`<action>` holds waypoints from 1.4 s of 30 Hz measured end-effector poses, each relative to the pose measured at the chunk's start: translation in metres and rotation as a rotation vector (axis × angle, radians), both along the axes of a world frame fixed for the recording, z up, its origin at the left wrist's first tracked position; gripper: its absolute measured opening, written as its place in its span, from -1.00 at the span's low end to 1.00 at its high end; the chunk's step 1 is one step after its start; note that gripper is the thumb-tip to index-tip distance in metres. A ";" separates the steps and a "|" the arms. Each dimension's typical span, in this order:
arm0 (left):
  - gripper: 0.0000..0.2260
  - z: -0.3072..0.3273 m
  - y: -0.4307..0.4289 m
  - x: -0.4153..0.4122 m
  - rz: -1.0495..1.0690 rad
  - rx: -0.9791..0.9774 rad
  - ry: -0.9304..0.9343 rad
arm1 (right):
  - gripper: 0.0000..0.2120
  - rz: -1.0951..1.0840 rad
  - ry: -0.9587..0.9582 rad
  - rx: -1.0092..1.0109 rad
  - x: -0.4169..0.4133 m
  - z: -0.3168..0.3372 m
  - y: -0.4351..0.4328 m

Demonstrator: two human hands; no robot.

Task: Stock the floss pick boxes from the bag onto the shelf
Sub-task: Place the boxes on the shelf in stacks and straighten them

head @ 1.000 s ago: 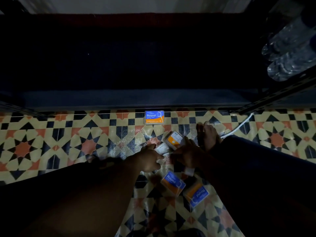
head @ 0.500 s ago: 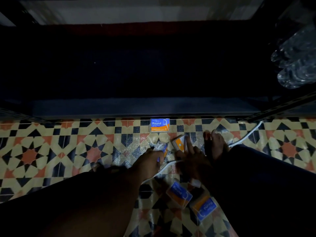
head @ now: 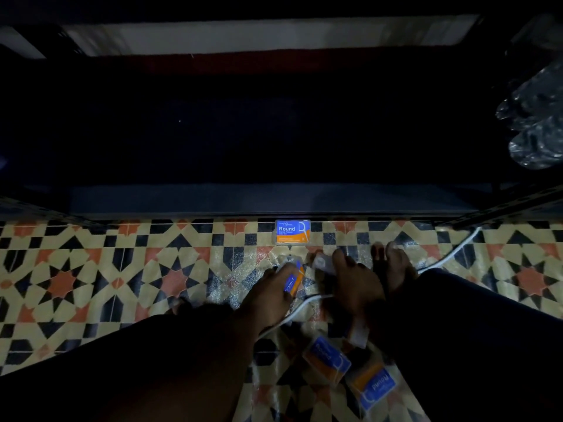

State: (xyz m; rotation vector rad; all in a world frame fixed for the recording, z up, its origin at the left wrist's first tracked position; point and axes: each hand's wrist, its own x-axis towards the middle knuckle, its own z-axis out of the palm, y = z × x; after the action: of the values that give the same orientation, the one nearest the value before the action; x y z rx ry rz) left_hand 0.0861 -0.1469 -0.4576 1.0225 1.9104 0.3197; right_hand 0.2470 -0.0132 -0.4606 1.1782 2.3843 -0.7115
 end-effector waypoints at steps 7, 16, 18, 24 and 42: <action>-0.42 0.036 0.005 -0.018 0.199 0.051 -0.084 | -0.64 -0.332 0.228 -0.436 0.007 0.045 0.010; -0.62 0.133 -0.002 -0.017 0.361 0.250 -0.184 | -0.68 -0.417 0.453 -0.466 0.018 0.149 0.011; -0.69 0.158 -0.005 -0.010 0.397 0.301 -0.208 | -0.61 -0.386 0.505 -0.406 0.026 0.177 0.008; -0.77 0.224 -0.015 0.004 0.480 0.447 -0.288 | -0.63 -0.449 0.713 -0.267 0.050 0.242 -0.002; -0.70 0.399 0.021 0.018 0.347 0.915 -0.258 | -0.50 -0.548 1.202 -0.098 0.086 0.409 -0.002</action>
State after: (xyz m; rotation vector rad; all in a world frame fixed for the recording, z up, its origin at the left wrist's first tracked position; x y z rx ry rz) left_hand 0.1041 -0.1257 -0.0590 1.1151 1.6885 1.5469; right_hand 0.3333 -0.0150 -0.0513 1.6624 2.7612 -2.1857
